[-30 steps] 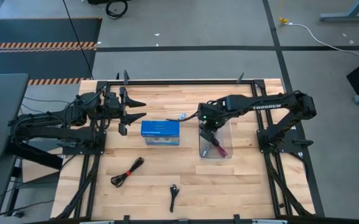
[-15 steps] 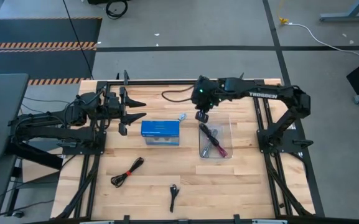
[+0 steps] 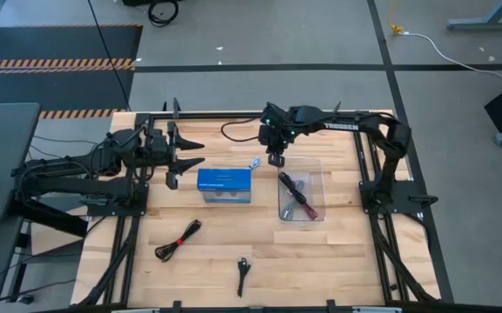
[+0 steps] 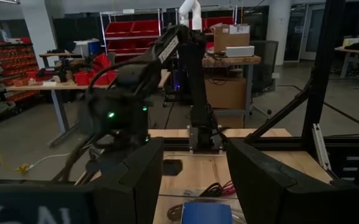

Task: Pick and place USB-C Cables
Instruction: Put the light blue charger cable into the transparent bin

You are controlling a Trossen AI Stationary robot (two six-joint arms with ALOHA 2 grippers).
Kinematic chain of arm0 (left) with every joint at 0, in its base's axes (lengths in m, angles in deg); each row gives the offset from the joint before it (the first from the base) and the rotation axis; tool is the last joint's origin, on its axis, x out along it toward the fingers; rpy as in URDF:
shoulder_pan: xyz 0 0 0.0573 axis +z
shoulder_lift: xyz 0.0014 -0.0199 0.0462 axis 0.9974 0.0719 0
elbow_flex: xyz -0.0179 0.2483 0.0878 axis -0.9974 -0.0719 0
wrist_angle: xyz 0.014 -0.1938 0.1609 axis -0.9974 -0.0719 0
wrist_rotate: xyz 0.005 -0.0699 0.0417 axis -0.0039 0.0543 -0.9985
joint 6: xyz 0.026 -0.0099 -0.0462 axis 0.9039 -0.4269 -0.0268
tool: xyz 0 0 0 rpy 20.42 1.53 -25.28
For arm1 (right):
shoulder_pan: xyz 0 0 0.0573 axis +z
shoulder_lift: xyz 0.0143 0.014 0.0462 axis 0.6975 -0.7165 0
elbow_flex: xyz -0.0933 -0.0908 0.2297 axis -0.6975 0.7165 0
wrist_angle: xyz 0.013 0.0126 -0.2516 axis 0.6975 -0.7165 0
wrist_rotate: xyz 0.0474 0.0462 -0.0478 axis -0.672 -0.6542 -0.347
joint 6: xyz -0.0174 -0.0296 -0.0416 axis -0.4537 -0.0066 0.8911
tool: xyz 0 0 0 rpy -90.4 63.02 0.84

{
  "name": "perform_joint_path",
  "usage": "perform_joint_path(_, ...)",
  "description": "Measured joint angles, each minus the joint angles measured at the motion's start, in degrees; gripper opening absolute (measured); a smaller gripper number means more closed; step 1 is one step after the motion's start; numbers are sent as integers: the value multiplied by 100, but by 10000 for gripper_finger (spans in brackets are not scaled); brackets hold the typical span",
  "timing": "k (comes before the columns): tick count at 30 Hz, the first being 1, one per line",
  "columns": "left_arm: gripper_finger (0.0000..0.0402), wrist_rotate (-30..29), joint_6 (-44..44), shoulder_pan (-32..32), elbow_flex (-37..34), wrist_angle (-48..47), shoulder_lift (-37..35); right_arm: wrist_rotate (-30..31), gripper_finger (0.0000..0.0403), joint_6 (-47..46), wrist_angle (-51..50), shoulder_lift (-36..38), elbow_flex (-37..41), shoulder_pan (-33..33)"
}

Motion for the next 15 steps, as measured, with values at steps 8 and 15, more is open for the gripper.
perform_joint_path(8, 185, -2, 20, 1, 0, 81, 0, -371, 1, 439, 284, -469, -4, -204)
perform_joint_path(15, 185, -2, 20, -1, 0, 180, 2, -427, 1, 800, 516, -717, -7, -195)
